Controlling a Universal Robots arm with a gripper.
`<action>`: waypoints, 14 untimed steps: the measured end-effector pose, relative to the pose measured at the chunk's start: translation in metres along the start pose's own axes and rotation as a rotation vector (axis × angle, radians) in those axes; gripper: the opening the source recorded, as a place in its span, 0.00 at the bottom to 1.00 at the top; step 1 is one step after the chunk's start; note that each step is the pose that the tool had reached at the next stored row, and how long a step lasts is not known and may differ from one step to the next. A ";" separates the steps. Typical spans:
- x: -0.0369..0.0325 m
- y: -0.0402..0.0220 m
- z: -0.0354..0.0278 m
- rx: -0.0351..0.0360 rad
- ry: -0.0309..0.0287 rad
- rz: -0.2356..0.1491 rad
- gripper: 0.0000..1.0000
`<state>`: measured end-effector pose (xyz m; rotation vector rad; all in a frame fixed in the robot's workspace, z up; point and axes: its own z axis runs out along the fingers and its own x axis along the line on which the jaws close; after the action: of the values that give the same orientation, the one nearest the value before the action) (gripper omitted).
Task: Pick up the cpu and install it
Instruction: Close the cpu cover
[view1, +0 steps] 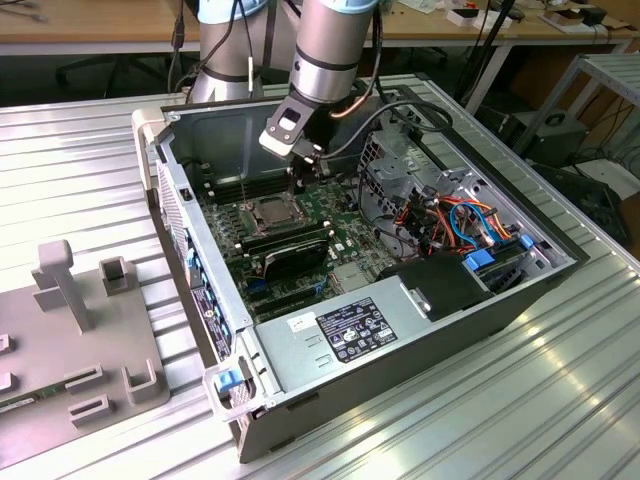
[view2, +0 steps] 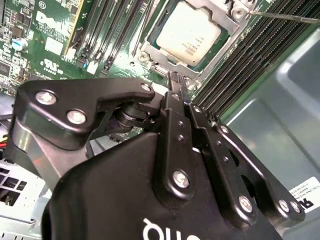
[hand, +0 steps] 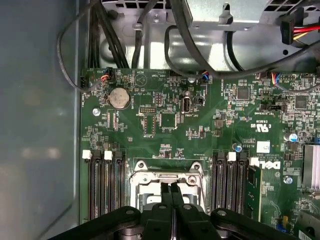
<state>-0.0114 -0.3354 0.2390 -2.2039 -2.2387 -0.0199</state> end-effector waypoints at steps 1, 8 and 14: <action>0.0000 -0.0025 0.0003 -0.0001 0.0002 0.000 0.11; 0.0003 -0.0244 0.0044 0.0001 -0.0001 0.000 0.11; 0.0006 -0.0409 0.0079 0.0000 -0.0001 0.000 0.11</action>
<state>-0.0522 -0.3354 0.2307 -2.2039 -2.2387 -0.0198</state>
